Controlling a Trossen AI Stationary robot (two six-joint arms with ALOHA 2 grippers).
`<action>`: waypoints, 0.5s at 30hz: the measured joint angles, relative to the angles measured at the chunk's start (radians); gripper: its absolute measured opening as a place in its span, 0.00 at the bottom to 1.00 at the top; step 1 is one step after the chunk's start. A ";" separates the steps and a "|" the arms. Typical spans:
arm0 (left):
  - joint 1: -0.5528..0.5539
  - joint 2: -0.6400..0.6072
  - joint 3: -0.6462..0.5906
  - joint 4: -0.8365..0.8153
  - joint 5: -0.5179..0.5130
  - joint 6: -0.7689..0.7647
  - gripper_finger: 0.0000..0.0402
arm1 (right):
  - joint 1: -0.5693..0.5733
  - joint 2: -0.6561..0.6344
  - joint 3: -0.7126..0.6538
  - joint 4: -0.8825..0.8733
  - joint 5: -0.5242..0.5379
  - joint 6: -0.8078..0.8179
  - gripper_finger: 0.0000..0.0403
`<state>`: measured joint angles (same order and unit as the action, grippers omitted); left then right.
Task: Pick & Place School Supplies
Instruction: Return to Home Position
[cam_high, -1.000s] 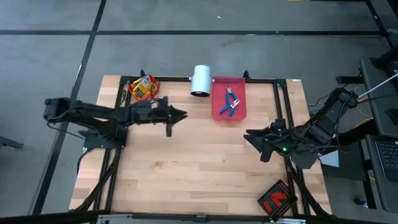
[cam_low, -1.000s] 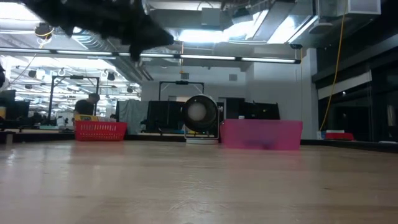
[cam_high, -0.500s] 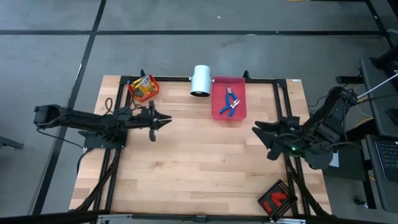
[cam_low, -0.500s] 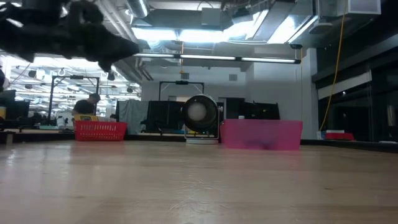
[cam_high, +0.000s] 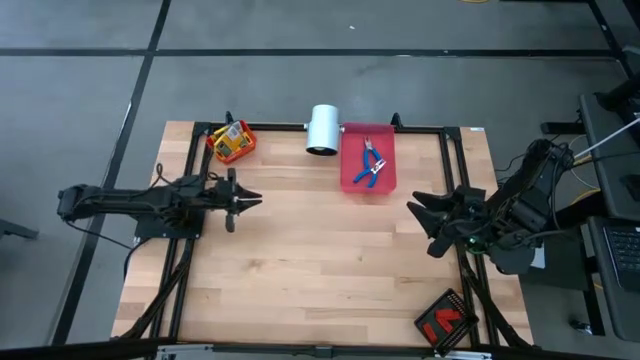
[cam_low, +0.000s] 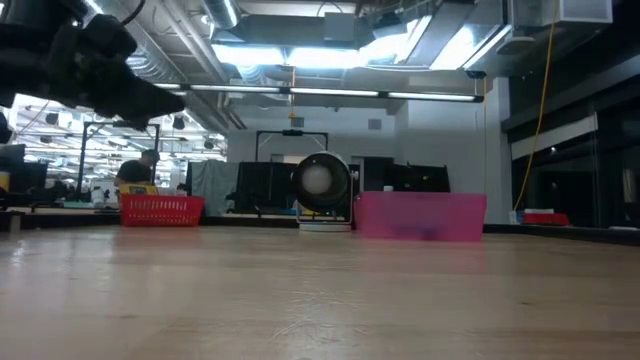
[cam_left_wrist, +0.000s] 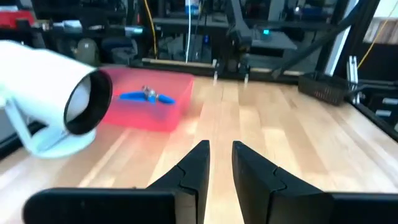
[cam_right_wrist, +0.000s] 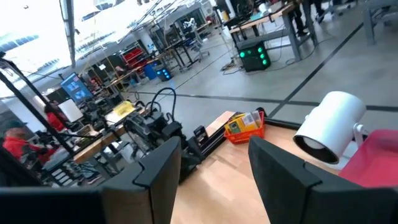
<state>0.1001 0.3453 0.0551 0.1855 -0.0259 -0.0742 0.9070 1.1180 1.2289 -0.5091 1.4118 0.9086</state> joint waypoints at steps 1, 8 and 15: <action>0.000 -0.046 0.000 -0.053 0.000 0.000 0.16 | 0.000 0.004 0.000 -0.001 0.007 -0.001 0.48; 0.003 -0.344 -0.045 -0.148 -0.012 0.002 0.16 | 0.000 0.038 0.000 -0.003 -0.029 0.023 0.48; 0.013 -0.281 -0.046 -0.152 -0.110 0.009 0.16 | -0.038 0.067 0.000 -0.015 -0.187 0.111 0.48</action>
<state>0.1131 0.0643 0.0090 0.0338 -0.1362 -0.0652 0.8694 1.1847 1.2289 -0.5240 1.2245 1.0192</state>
